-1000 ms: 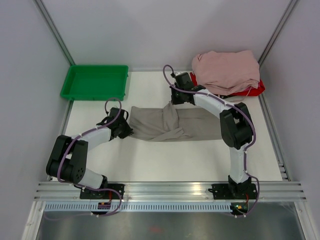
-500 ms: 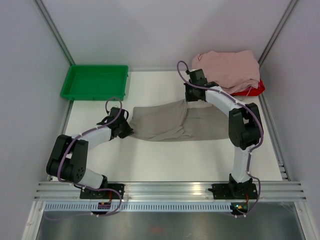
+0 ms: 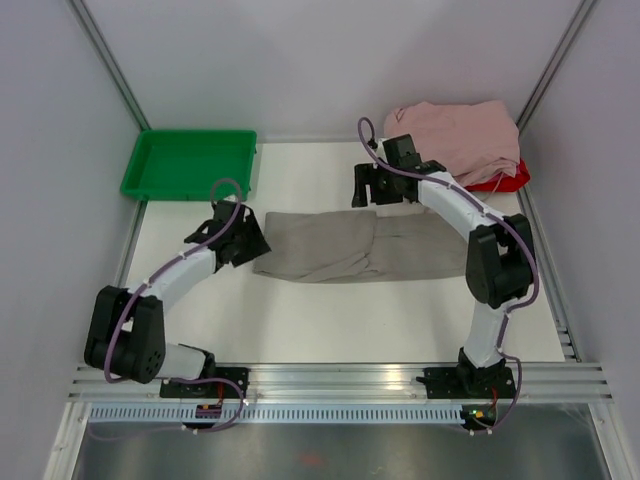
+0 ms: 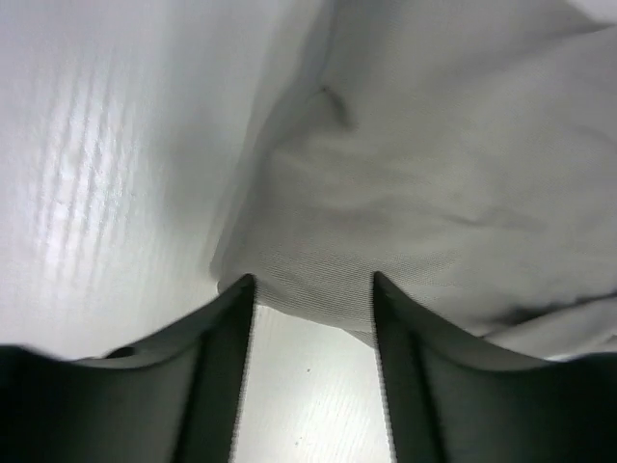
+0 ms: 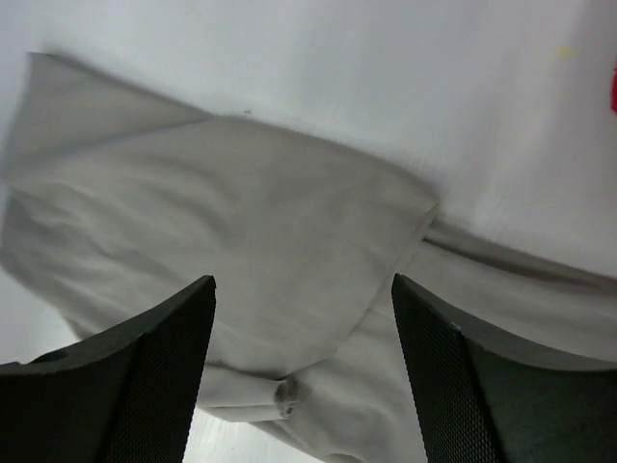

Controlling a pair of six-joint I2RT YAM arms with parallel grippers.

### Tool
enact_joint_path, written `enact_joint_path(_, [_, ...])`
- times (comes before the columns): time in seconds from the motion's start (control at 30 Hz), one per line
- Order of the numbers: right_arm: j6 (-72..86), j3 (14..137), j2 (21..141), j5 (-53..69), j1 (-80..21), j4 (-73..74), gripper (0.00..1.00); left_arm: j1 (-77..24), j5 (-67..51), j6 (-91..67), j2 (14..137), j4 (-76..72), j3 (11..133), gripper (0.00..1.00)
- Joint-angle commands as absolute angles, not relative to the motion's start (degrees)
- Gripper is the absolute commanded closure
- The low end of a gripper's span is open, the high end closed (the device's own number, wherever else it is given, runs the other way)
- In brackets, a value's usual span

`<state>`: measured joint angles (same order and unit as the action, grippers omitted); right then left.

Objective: Fold and stack the trousers
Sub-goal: Fold the trousers

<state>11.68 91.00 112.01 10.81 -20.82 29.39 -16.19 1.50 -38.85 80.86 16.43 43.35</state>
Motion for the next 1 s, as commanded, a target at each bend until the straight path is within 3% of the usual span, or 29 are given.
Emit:
enact_joint_path(0.0, [14.93, 84.16, 102.5, 19.57, -21.0, 30.43, 0.2, -16.0, 2.55, -30.17, 75.24, 21.95, 53.23, 0.34])
enact_joint_path(0.1, [18.19, 75.35, 96.26, 22.32, -22.58, 26.04, 0.23, -16.0, 1.94, -27.34, 75.76, 22.94, 58.43, 0.27])
enact_joint_path(0.33, [21.61, 60.04, 91.85, 16.79, -27.24, 19.97, 0.28, -15.64, -2.99, -27.25, 88.38, 13.37, 63.62, 0.25])
enact_joint_path(0.57, [28.56, 59.85, 95.88, 10.73, -29.97, 13.71, 0.35, -15.56, -0.35, -26.98, 99.3, 8.18, 66.27, 0.25])
enact_joint_path(0.97, [29.97, 59.42, 99.05, 6.42, -30.32, 15.82, 0.44, -15.64, 5.36, -24.09, 105.99, 6.15, 65.74, 0.26])
